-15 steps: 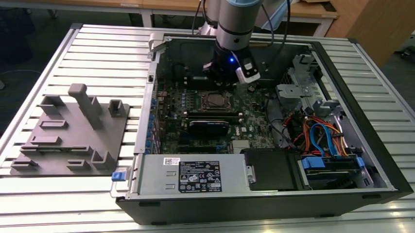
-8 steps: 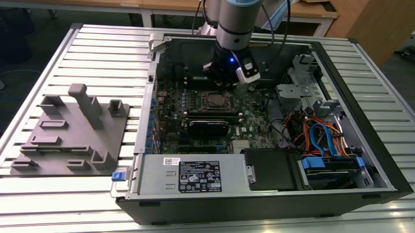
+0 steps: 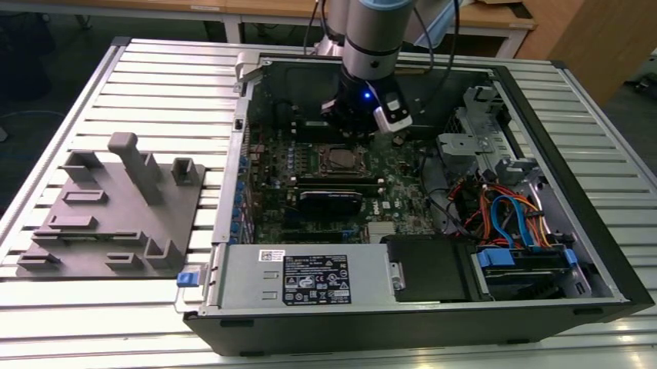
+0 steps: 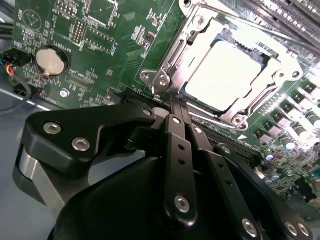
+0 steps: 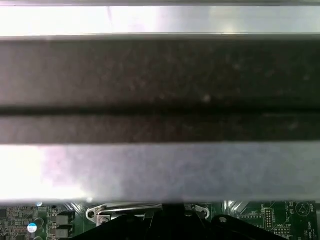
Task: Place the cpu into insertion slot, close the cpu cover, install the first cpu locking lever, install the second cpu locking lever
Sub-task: 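Install the first cpu locking lever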
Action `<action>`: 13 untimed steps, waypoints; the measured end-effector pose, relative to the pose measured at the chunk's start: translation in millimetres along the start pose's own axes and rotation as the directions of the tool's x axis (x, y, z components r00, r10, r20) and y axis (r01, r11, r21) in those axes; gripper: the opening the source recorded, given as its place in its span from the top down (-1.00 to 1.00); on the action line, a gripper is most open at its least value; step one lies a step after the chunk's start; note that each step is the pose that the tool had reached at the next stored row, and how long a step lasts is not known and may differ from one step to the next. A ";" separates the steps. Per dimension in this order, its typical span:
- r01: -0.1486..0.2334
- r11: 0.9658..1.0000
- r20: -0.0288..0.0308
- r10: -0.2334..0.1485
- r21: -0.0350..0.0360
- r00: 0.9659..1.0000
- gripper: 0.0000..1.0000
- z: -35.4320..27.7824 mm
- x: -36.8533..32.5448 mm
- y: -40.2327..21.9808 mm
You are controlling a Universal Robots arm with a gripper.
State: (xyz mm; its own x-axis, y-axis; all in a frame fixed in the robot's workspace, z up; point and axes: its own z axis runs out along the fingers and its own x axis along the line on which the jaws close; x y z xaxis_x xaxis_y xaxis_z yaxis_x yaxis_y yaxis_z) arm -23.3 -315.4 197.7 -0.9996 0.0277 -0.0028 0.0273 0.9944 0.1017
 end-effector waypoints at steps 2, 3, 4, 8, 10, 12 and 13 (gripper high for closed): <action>0.000 1.000 0.000 0.000 0.001 1.000 0.80 1.5 0.0 0.0; 0.000 1.000 0.000 0.000 0.002 1.000 0.80 2.0 0.0 -0.1; 0.000 1.000 0.000 0.000 0.003 1.000 0.80 2.4 0.0 -0.2; 0.000 1.000 0.001 0.000 0.002 1.000 0.80 2.9 0.0 -0.3; 0.000 1.000 0.001 0.000 0.002 1.000 0.80 2.3 0.0 -0.1; 0.000 1.000 0.001 0.000 0.001 1.000 0.80 -0.1 -0.1 0.2; 0.000 1.000 0.001 0.000 0.001 1.000 0.80 -1.7 -0.1 0.3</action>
State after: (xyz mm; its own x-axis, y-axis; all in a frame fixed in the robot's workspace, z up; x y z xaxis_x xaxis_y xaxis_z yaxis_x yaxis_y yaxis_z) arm -23.2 -315.3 199.3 -0.9996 0.0278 -0.0036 0.0273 0.9946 0.1003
